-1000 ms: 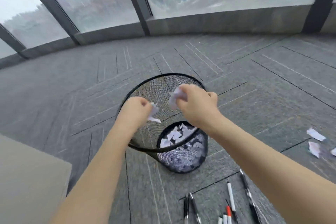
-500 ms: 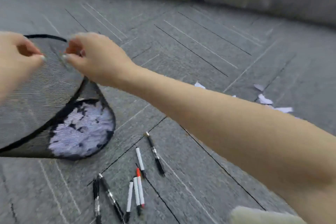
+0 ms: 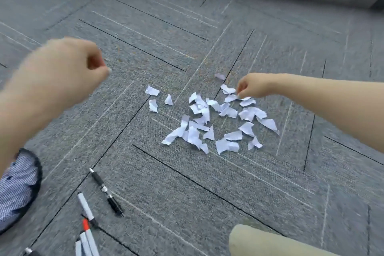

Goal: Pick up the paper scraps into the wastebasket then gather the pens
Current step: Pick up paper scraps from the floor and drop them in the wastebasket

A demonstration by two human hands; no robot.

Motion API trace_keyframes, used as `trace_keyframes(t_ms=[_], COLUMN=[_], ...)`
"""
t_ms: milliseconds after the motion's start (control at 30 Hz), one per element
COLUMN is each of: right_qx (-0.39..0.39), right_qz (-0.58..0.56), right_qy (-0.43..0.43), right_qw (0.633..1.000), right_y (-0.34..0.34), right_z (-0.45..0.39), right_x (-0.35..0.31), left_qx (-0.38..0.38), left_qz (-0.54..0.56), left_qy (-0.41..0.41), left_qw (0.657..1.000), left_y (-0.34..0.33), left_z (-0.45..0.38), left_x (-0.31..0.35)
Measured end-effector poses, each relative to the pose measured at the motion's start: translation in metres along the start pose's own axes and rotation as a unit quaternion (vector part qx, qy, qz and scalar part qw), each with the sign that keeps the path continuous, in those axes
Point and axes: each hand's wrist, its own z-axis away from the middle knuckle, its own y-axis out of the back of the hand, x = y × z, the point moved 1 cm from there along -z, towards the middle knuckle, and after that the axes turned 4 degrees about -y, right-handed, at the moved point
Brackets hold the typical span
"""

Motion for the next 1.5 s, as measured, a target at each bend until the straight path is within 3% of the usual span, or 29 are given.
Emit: trace_keyframes(t_ms=[33,67,133,233,367,500,633,767,900,1100,1367,1500], right_qx=[-0.022,-0.036,-0.046,-0.016,0.071,0.140,0.169,0.178,0.162,0.136,-0.020,-0.001], right_qz=[0.014,0.024,0.035,0.020,-0.036,-0.083,-0.115,-0.194,-0.240,-0.273,-0.296,-0.320], right_qy=[-0.021,-0.032,-0.031,0.004,0.029,-0.020,-0.034,-0.036,0.009,0.010,0.058,0.041], right_qw=[0.999,0.999,0.998,1.000,0.996,0.987,0.978,0.964,0.957,0.952,0.953,0.947], right_y=[-0.013,-0.027,-0.054,-0.097,-0.143,-0.165,-0.183,-0.184,-0.183,-0.177,-0.131,-0.124], right_z=[0.000,0.001,0.002,0.000,-0.005,-0.004,0.004,0.003,0.005,-0.002,0.017,0.036], right_x=[0.020,0.034,0.049,0.048,0.030,0.017,0.006,-0.001,-0.006,-0.003,0.029,0.056], left_qx=[-0.022,-0.077,-0.189,-0.239,-0.245,-0.209,-0.194,-0.113,-0.079,-0.056,-0.118,-0.137], left_qz=[-0.013,0.004,0.017,0.060,0.057,0.059,0.080,0.058,0.053,0.048,0.235,0.273], left_qy=[0.008,0.009,0.035,0.104,0.161,0.176,0.179,0.134,0.057,-0.039,0.083,0.115], left_qw=[1.000,0.997,0.981,0.964,0.954,0.960,0.961,0.983,0.994,0.996,0.961,0.945], left_y=[-0.023,-0.038,-0.104,-0.168,-0.213,-0.234,-0.261,-0.269,-0.266,-0.261,-0.245,-0.234], left_z=[-0.001,0.007,0.001,0.002,0.017,0.024,0.040,0.051,0.052,0.048,0.037,0.042], left_x=[0.013,0.044,0.045,0.048,0.066,0.091,0.113,0.117,0.119,0.114,0.104,0.106])
